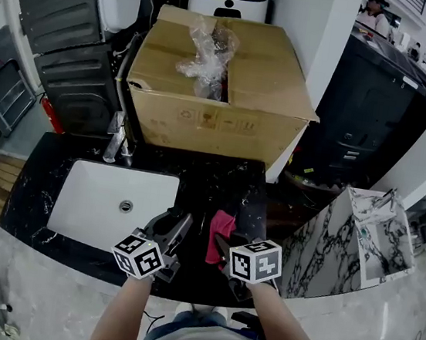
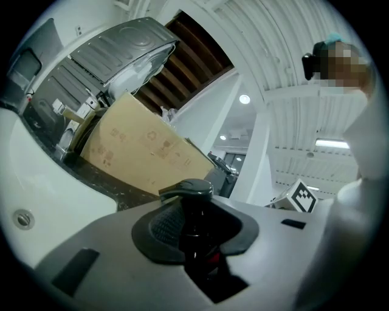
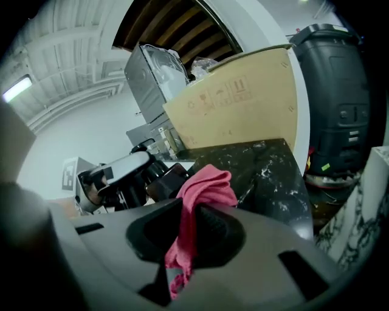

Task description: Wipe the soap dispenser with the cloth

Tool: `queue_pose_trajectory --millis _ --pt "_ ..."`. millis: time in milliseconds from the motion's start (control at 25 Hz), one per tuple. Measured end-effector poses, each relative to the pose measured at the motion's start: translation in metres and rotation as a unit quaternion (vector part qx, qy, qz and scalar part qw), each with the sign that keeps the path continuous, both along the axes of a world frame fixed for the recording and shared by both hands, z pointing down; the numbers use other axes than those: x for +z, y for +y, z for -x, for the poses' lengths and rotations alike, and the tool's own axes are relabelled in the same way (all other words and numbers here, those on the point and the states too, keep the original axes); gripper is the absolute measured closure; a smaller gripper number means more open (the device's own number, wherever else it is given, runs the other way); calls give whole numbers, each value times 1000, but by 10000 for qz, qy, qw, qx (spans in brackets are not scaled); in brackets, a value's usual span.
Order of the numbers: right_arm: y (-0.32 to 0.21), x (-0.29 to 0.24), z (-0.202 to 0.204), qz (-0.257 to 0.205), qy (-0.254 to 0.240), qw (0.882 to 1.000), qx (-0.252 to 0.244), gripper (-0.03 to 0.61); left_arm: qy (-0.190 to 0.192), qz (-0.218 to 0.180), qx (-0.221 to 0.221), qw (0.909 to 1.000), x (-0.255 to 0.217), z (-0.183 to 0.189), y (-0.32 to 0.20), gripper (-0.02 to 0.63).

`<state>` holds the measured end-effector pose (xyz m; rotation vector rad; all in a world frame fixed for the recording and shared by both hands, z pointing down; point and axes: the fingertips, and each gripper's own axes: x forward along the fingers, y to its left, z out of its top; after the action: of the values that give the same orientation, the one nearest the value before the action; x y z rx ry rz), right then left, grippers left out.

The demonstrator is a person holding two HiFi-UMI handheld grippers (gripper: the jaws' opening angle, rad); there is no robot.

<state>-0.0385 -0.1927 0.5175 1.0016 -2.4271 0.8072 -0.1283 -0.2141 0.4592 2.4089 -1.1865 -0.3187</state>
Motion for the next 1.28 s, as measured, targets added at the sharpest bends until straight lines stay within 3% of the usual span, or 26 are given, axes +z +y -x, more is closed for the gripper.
queue_pose_trajectory --millis 240,400,600,760,920,1080,1280 --pt "4 3 -7 88 45 9998 175 528 -188 -35 98 9998 -1 -4 0 509" --pt "3 -29 -7 -245 -575 9971 435 528 -142 -2 84 9999 0 -3 -1 509" --pt "-24 -73 12 -709 -1268 9889 303 528 -200 -16 74 9998 -1 -4 -1 509" --pt "-38 -62 31 -667 -872 9939 -37 528 -240 -19 85 9997 0 -5 0 509" --pt "-50 -43 22 -341 -988 9942 251 528 -226 -26 45 9997 0 -3 -1 509" --pt "-51 0 -2 -125 -44 9986 508 529 -221 -22 11 9998 1 -2 0 509" --pt "-40 26 -4 22 448 9984 345 529 -85 25 -45 10000 3 4 -1 509"
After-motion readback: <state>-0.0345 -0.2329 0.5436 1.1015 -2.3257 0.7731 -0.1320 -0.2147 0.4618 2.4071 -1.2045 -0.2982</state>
